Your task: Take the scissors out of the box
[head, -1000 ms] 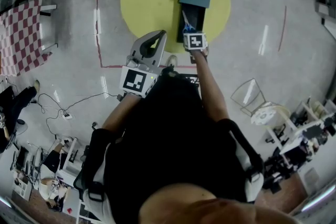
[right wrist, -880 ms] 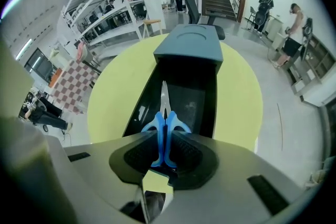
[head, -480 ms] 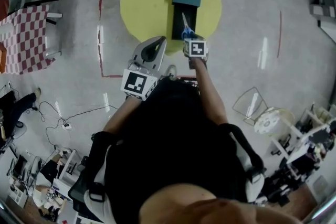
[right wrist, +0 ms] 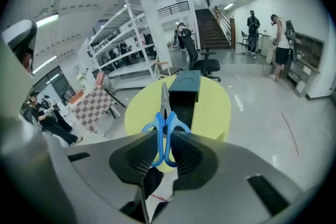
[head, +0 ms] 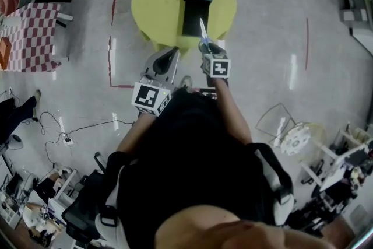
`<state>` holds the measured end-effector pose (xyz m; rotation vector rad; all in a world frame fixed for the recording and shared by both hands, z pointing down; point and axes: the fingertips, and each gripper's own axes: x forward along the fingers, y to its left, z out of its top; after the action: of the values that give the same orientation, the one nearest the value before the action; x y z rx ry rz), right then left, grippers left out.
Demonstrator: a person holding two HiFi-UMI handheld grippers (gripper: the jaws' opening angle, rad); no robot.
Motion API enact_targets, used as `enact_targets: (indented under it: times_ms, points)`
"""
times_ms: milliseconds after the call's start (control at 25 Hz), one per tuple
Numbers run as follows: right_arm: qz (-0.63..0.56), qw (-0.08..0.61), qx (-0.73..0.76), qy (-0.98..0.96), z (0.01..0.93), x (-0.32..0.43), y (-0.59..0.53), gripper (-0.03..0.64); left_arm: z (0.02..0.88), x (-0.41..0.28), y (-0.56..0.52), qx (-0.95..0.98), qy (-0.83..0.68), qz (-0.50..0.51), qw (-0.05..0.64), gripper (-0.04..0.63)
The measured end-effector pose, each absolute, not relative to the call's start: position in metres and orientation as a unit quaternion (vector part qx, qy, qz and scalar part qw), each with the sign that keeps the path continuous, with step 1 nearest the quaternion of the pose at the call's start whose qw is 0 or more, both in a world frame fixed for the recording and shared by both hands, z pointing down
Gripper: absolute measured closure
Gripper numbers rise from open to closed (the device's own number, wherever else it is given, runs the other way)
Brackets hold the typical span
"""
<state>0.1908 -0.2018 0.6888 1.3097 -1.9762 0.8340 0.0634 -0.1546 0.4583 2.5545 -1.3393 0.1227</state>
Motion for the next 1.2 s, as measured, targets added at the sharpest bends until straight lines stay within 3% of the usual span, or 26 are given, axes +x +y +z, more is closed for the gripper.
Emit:
enact_targets:
  times_ms: [720,1200]
  points:
    - [0.269,0.177,0.526,-0.787,0.583,0.177,-0.121,0.535,0.432,0.042,-0.099,0.880,-0.463,0.033,0.099,0.597]
    - [0.222,0.109,0.546,-0.801,0.513,0.117,-0.059,0.535,0.426,-0.007,-0.064,0.889,-0.448,0.014,0.098,0.597]
